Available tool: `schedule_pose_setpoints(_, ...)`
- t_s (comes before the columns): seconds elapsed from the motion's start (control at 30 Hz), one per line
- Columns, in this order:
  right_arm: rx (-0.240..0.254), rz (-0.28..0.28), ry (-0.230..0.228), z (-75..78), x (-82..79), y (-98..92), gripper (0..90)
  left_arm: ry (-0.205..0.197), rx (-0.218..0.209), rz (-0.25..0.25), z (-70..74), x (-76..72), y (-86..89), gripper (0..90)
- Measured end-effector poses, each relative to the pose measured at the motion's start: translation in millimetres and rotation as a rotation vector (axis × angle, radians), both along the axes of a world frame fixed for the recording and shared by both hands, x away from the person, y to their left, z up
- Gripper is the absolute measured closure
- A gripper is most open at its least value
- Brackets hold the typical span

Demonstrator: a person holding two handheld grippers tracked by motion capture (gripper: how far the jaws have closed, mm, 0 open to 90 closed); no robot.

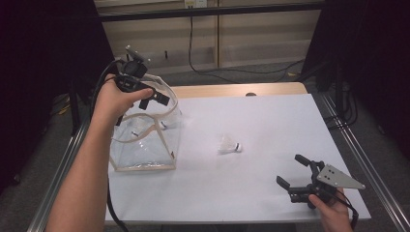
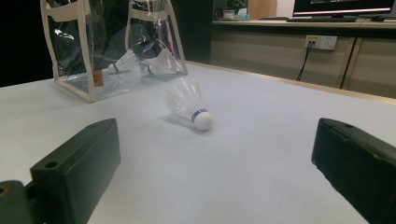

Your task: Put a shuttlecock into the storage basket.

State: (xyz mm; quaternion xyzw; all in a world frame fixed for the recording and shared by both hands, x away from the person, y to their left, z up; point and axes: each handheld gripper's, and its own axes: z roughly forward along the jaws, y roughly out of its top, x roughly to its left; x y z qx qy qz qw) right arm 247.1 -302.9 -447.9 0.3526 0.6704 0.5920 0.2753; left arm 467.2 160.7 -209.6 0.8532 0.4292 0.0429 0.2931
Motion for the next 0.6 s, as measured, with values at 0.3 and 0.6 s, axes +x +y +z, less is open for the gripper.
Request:
schedule_pose_setpoints(0.3, -0.002, 0.002, -0.001, 0.1, -0.1, 0.6, 0.7, -0.001, -0.004, -0.062, 2.2, -9.9, -15.8, 21.9)
schedule_pose_setpoints(0.6, -0.002, 0.002, -0.001, 0.3, -0.5, 0.6, 0.7, 0.002, -0.014, -0.11, 3.3, -18.3, -28.8, 20.8)
